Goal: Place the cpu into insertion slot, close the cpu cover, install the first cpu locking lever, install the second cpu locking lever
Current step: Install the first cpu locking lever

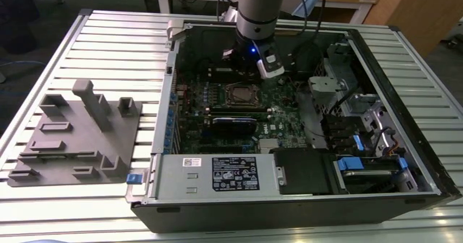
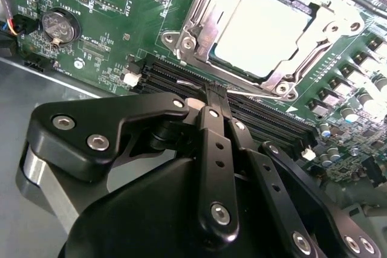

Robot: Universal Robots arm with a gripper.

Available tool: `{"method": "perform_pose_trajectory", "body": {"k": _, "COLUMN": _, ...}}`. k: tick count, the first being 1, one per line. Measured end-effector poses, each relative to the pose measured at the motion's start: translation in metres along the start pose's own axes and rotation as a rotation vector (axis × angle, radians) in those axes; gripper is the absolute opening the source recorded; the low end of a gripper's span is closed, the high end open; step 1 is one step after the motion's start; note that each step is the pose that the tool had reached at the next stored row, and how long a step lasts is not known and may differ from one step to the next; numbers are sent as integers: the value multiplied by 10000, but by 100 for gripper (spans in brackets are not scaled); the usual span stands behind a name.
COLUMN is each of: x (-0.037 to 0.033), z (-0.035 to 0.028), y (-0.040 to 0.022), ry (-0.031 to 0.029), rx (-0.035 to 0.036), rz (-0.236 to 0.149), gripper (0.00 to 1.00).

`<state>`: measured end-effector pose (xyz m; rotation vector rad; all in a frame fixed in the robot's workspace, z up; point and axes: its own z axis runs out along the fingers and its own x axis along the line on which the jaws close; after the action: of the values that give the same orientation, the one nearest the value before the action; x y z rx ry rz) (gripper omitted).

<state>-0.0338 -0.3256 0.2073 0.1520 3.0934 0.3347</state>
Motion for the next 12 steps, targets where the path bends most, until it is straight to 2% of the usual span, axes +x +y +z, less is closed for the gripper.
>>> {"method": "perform_pose_trajectory", "body": {"k": 4, "x": 0, "z": 5, "y": 0, "ry": -63, "rx": 1, "rz": 278, "gripper": 11}}
{"method": "perform_pose_trajectory", "body": {"k": 12, "x": 3, "z": 13, "y": 29, "ry": -143, "rx": 9, "rz": 650, "gripper": 11}}
